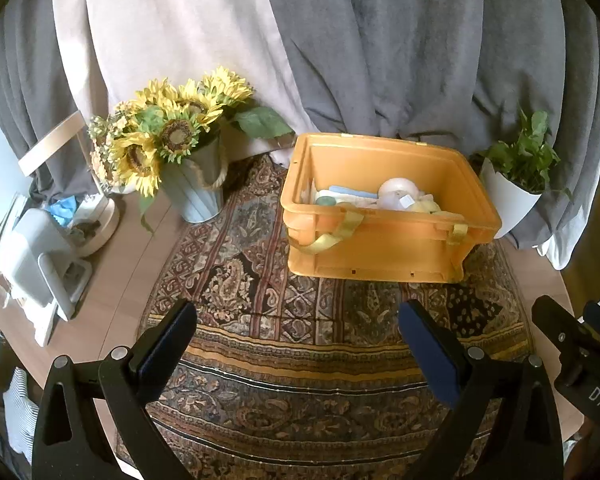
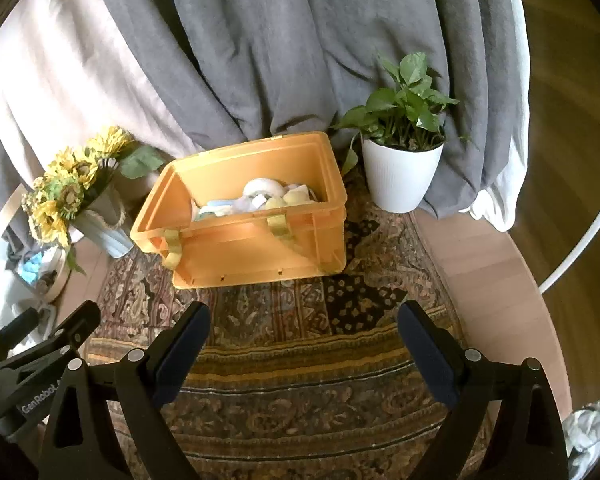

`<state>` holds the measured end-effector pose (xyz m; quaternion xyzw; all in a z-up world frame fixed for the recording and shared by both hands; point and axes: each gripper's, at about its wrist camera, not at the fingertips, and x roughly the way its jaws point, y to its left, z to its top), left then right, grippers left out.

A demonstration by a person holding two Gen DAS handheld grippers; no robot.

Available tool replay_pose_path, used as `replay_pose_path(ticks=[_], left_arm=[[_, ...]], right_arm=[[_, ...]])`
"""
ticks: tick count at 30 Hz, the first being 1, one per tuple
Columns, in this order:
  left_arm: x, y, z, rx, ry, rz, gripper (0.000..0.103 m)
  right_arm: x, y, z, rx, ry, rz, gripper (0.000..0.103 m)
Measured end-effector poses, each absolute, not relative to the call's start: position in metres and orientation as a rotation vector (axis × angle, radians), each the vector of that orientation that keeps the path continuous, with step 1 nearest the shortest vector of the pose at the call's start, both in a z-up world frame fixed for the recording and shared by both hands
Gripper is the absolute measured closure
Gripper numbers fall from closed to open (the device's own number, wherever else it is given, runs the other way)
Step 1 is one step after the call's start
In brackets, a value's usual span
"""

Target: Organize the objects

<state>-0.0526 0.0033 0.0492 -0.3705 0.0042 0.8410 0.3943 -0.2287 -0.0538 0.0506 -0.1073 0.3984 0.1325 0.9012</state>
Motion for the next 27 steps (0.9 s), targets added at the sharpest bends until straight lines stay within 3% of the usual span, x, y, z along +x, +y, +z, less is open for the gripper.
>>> replay_pose_path(ticks=[27], left_arm=[[-0.049, -0.005, 0.046, -0.946, 0.023, 2.126, 0.0]], right_arm=[[-0.239, -0.055, 0.048, -0.223, 0.832, 0.269, 0.008]])
